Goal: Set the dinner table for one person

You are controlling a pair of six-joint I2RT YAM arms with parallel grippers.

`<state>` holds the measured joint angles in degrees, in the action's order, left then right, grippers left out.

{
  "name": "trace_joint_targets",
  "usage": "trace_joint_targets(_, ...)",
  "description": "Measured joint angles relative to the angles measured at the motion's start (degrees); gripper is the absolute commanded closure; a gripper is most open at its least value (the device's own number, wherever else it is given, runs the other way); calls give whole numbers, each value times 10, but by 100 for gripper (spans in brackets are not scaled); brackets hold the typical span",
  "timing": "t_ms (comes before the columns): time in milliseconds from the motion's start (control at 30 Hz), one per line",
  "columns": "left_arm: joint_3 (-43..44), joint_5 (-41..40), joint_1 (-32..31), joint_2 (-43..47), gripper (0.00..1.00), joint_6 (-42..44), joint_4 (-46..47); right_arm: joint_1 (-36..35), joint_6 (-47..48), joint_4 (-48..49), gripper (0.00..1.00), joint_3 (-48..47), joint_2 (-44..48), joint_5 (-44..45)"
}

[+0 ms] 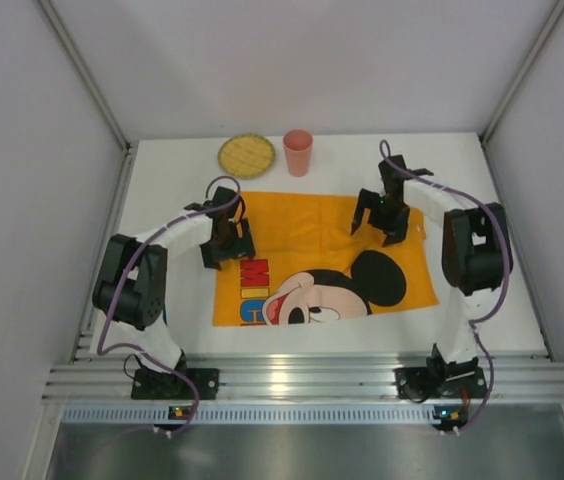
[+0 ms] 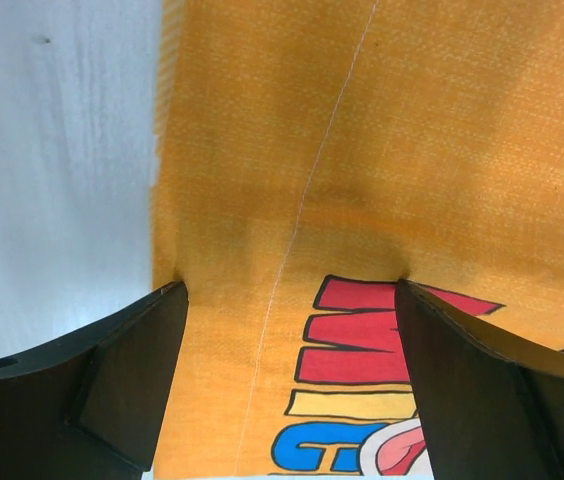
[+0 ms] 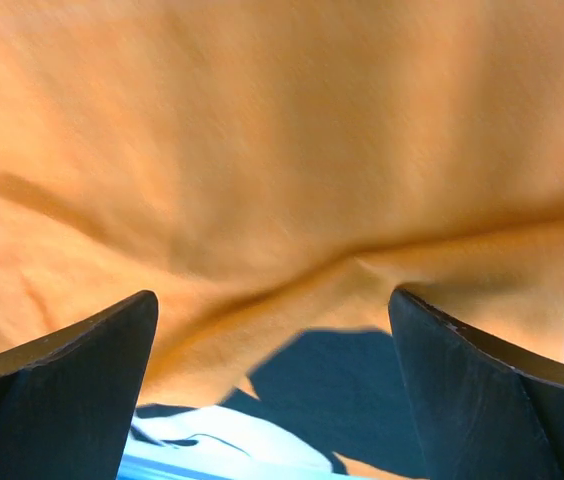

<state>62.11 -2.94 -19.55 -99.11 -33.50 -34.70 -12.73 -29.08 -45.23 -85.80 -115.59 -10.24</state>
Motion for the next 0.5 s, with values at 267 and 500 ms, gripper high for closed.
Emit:
trace_joint_targets(267,70,-9,-3,0,11,-21,-41,2,-12,8,0,314,300,86)
trace_joint_targets(500,147,-10,-18,-24,11,-37,-61,5,-29,37,0,414,318,99)
